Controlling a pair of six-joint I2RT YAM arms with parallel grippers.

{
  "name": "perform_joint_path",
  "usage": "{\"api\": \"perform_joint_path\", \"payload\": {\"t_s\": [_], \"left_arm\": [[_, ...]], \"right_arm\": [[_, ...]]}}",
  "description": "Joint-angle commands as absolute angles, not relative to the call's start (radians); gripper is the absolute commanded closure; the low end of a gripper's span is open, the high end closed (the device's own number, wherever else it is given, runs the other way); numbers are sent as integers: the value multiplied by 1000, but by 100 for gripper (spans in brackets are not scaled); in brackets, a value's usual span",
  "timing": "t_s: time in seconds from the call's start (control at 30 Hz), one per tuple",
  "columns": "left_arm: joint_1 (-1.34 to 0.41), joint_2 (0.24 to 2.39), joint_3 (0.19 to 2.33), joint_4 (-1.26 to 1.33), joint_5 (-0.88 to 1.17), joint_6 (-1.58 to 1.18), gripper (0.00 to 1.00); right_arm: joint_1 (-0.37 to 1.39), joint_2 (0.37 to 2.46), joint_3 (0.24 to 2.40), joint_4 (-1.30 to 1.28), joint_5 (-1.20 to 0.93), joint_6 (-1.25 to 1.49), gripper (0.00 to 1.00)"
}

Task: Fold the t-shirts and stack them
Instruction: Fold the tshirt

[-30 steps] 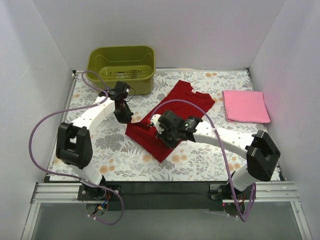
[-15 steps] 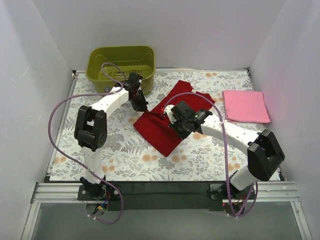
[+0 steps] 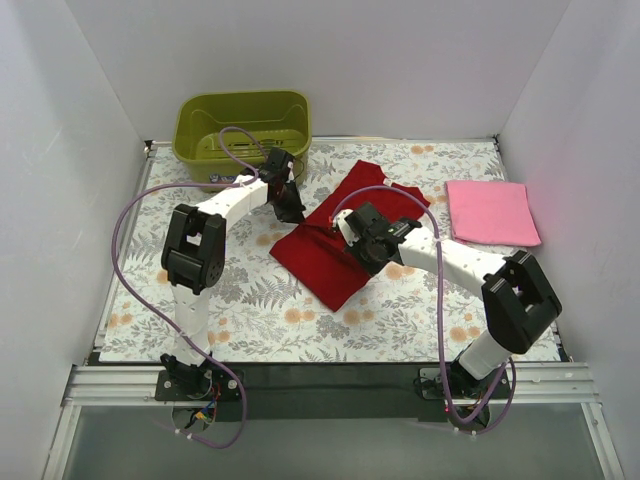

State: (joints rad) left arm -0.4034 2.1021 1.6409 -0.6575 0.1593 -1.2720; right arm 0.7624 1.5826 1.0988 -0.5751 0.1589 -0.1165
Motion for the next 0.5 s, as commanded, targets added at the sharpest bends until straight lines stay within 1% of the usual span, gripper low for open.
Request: {"api": "perform_joint_path", "payload": {"t_s": [0.0,0.2,0.23,0.3,0.33,0.37,0.4,0.43,0.47], "left_arm": [[-394,2075,1634,-586,121,-1270,100],[-394,2088,1594,-546,124,-1269,100],[-394,2088,1583,-540,117,-1267,98],[-394,2085,1575,-525,109,-1270,93],[-394,2080,1571,-520,107,-1270,85],[-394,2076,1565,-514,109,-1270,81],[-394,2071,1565,-511,110,-1272,75],[-397,2051,1565,-511,107,-1272,67],[-399,2040,1565,-509,103,-1270,62]], "right_arm": [[755,1598,1092,-545,207,-141,99],[753,1643,1071,-499,239,-155,99],[752,1652,1069,-488,242,-155,98],[752,1660,1063,-480,265,-152,88],[749,1664,1062,-477,271,-150,83],[750,1666,1066,-473,287,-140,74],[750,1664,1069,-474,291,-135,71],[750,1652,1075,-474,291,-132,69],[750,1641,1080,-474,291,-123,67]]}}
